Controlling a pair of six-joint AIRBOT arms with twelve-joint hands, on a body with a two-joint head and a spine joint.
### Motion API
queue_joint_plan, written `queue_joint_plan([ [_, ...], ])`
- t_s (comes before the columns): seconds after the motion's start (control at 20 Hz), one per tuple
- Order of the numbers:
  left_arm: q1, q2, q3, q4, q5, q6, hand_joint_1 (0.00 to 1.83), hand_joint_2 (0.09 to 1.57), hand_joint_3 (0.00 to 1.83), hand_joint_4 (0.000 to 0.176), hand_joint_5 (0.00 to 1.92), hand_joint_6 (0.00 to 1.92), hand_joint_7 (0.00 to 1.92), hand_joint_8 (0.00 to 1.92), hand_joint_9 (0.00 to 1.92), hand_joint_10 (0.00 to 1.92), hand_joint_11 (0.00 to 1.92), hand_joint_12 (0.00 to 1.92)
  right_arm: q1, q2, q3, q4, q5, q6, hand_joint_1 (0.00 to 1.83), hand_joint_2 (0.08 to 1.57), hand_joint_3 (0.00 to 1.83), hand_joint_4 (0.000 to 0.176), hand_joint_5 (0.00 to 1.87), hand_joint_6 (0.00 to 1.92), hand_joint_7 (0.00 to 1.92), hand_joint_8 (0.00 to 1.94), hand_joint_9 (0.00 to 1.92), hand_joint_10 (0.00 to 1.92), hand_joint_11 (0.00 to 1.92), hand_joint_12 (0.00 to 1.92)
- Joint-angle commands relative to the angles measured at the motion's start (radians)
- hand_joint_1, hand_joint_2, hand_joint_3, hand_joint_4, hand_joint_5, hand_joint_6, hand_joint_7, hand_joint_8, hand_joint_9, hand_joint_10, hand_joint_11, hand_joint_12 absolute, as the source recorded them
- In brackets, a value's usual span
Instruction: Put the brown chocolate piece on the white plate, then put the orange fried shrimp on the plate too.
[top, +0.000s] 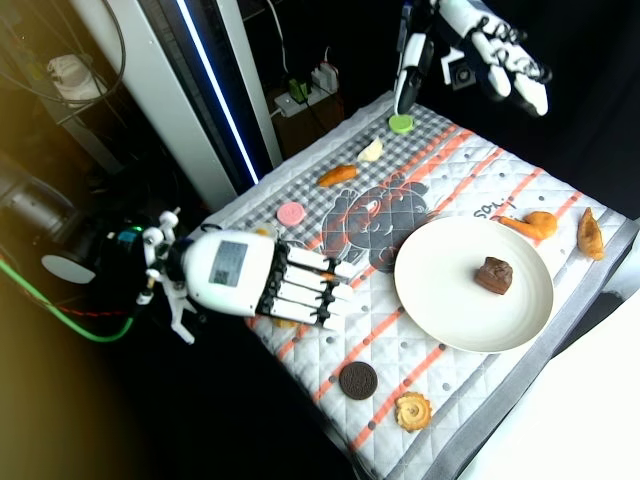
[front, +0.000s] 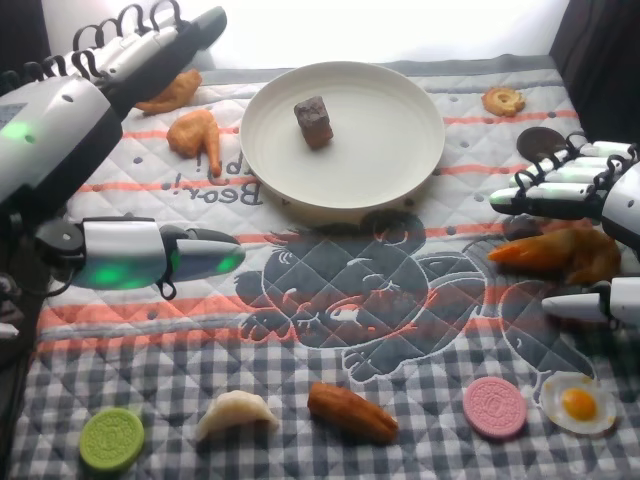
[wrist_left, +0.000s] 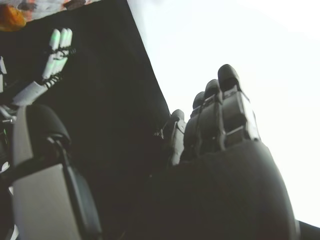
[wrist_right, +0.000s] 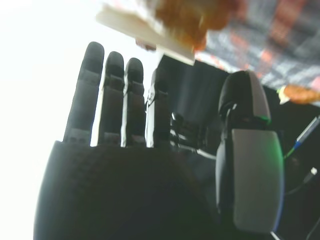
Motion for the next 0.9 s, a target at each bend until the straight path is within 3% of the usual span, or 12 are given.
queue_joint_plan([
  [0.0, -0.002, 0.003, -0.005, 0.037, -0.151, -0.006, 0.78, 0.80, 0.00, 0.154, 0.09, 0.00, 0.06, 0.00, 0.14, 0.01, 0.00, 0.71, 0.012, -0.002, 0.011, 0.024, 0.090, -0.007, 0.67, 1.04, 0.00, 0.094, 0.44, 0.01, 0.47, 0.01, 0.45, 0.02, 0.08, 0.84],
  [0.1, 0.007, 0.003, -0.010, 0.031, -0.160, -0.006, 0.79, 0.80, 0.00, 0.132, 0.10, 0.00, 0.08, 0.00, 0.16, 0.01, 0.00, 0.75, 0.012, -0.011, 0.022, 0.034, 0.070, -0.008, 0.63, 1.05, 0.00, 0.077, 0.50, 0.00, 0.53, 0.00, 0.54, 0.01, 0.17, 0.89],
  [0.2, 0.013, 0.003, -0.011, 0.021, -0.161, -0.008, 0.83, 0.80, 0.00, 0.138, 0.12, 0.00, 0.08, 0.00, 0.15, 0.00, 0.00, 0.66, 0.012, -0.021, 0.029, 0.038, 0.061, -0.008, 0.66, 1.06, 0.00, 0.047, 0.59, 0.00, 0.66, 0.01, 0.72, 0.04, 0.34, 1.04],
  [0.25, 0.015, 0.002, -0.011, 0.016, -0.161, -0.010, 0.84, 0.80, 0.00, 0.145, 0.11, 0.00, 0.08, 0.00, 0.14, 0.00, 0.00, 0.65, 0.012, -0.024, 0.031, 0.040, 0.057, -0.011, 0.77, 1.07, 0.00, 0.011, 0.70, 0.00, 0.82, 0.01, 0.85, 0.25, 0.51, 1.26],
  [0.3, 0.017, 0.002, -0.011, 0.013, -0.161, -0.012, 0.83, 0.80, 0.00, 0.151, 0.11, 0.00, 0.08, 0.00, 0.14, 0.00, 0.00, 0.64, 0.012, -0.026, 0.032, 0.041, 0.053, -0.012, 0.87, 1.09, 0.00, 0.000, 0.77, 0.00, 0.93, 0.03, 0.84, 0.62, 0.62, 1.40],
  [0.35, 0.018, 0.001, -0.011, 0.010, -0.162, -0.016, 0.83, 0.80, 0.00, 0.151, 0.11, 0.00, 0.08, 0.00, 0.14, 0.00, 0.00, 0.64, 0.012, -0.026, 0.033, 0.042, 0.050, -0.012, 0.87, 1.09, 0.00, 0.000, 0.77, 0.00, 0.93, 0.03, 0.84, 0.62, 0.62, 1.40],
  [0.4, 0.020, 0.001, -0.011, 0.008, -0.162, -0.020, 0.85, 0.80, 0.00, 0.128, 0.13, 0.00, 0.10, 0.00, 0.16, 0.00, 0.00, 0.72, 0.012, -0.026, 0.033, 0.042, 0.050, -0.012, 1.21, 1.15, 0.00, 0.000, 0.83, 1.00, 0.97, 1.12, 0.92, 1.10, 0.88, 1.55],
  [0.45, 0.021, 0.000, -0.011, 0.006, -0.162, -0.023, 0.86, 0.81, 0.00, 0.123, 0.13, 0.00, 0.10, 0.00, 0.16, 0.00, 0.00, 0.69, 0.012, -0.026, 0.033, 0.042, 0.050, -0.012, 1.21, 1.16, 0.00, 0.000, 0.85, 1.03, 0.95, 1.18, 0.95, 1.21, 0.93, 1.60],
  [0.55, 0.024, -0.002, -0.011, -0.001, -0.161, -0.024, 0.86, 0.81, 0.00, 0.121, 0.13, 0.00, 0.12, 0.00, 0.16, 0.00, 0.00, 0.63, 0.022, -0.026, 0.034, 0.041, 0.050, -0.015, 1.22, 1.13, 0.00, 0.000, 0.93, 0.98, 0.98, 1.09, 1.05, 1.18, 1.04, 1.52],
  [0.65, 0.027, -0.004, -0.011, -0.007, -0.158, -0.024, 0.85, 0.81, 0.00, 0.139, 0.13, 0.00, 0.13, 0.00, 0.17, 0.00, 0.00, 0.68, 0.042, -0.026, 0.034, 0.031, 0.050, -0.018, 1.24, 1.11, 0.00, 0.000, 0.98, 0.86, 1.02, 1.10, 1.14, 1.09, 1.13, 1.45],
  [0.75, 0.028, -0.004, -0.010, -0.010, -0.156, -0.024, 0.84, 0.80, 0.00, 0.148, 0.13, 0.00, 0.13, 0.00, 0.18, 0.00, 0.00, 0.77, 0.060, -0.026, 0.034, 0.009, 0.050, -0.018, 1.26, 1.10, 0.00, 0.000, 1.01, 0.78, 1.04, 1.10, 1.18, 1.13, 1.14, 1.52],
  [0.85, 0.029, -0.005, -0.010, -0.012, -0.156, -0.024, 0.85, 0.80, 0.00, 0.147, 0.15, 0.00, 0.13, 0.00, 0.19, 0.00, 0.00, 0.81, 0.083, -0.024, 0.034, -0.013, 0.050, -0.020, 1.27, 1.09, 0.00, 0.000, 1.02, 0.74, 1.07, 1.07, 1.18, 1.12, 1.13, 1.49],
])
